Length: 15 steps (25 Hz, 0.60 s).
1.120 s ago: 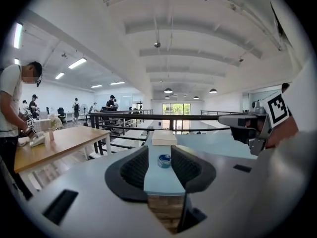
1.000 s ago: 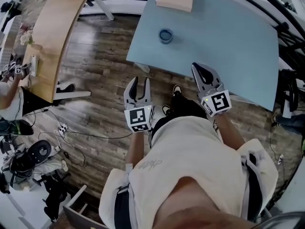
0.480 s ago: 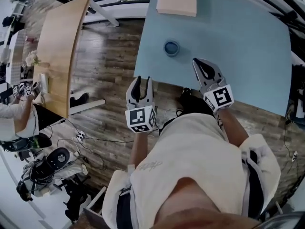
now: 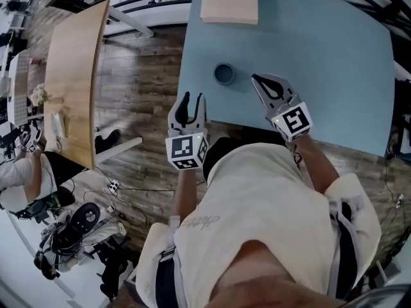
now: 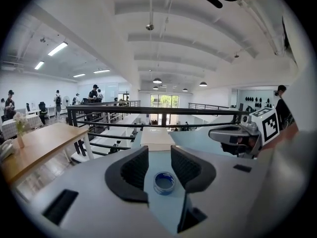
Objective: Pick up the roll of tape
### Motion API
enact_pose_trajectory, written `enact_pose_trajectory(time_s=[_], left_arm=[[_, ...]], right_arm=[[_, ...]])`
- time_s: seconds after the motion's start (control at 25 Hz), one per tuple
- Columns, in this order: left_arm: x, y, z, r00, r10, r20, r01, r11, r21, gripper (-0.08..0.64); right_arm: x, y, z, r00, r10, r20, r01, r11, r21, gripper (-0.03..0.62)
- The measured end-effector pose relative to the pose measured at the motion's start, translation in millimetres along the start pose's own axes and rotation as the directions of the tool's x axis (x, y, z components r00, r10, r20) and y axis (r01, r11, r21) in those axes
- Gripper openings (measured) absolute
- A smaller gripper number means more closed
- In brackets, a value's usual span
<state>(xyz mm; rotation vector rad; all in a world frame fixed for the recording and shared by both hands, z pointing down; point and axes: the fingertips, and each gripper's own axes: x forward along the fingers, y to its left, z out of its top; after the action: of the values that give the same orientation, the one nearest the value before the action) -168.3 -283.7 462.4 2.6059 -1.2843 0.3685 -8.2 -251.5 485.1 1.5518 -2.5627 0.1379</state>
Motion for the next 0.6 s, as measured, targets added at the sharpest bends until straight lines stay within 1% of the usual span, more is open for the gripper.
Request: enact_pose_trajectory(time_s=[0.08,0.16,0.24,0.32,0.4,0.6], left_arm=[[8.8,-4.6,-1.3,1.000,-0.023,-0.013,0.023,1.000,0.010,0.152],[17.4,-10.2,-1.3,0.998,-0.051,-0.023,0.051,0.998,0.027,0.152],[25.5,-15.3,-2.5,0.997,-0.076,-0.032,0.078,0.996,0.046,0.152],[33.6,-19.6,-4.9,0.994,-0.104,-0.044,0.106,0.993,0.060,0.152],[42.8,-24.8,-7.7,0.988,-0.140,-0.061,0.144,0.987,0.076,0.152],[61.9,-43.0,-19.7,0.966,-0.225,-0.131,0.242,0.962,0.129,0.152]], right_arm=[[0.0,-1.4,-5.3,1.000,0.002,-0.006,-0.001,1.000,0.016,0.008],[-6.3,-1.5,-16.0,1.000,0.008,-0.029,-0.006,0.999,0.054,0.008],[-13.9,-2.8,-25.0,0.999,-0.005,-0.044,0.009,0.996,0.093,0.008],[-20.3,-5.5,-29.0,0.998,-0.035,-0.046,0.040,0.994,0.103,0.008],[-26.1,-10.6,-29.2,0.996,-0.074,-0.040,0.077,0.993,0.094,0.008],[-44.0,-27.1,-27.6,0.982,-0.184,-0.044,0.188,0.978,0.091,0.008]])
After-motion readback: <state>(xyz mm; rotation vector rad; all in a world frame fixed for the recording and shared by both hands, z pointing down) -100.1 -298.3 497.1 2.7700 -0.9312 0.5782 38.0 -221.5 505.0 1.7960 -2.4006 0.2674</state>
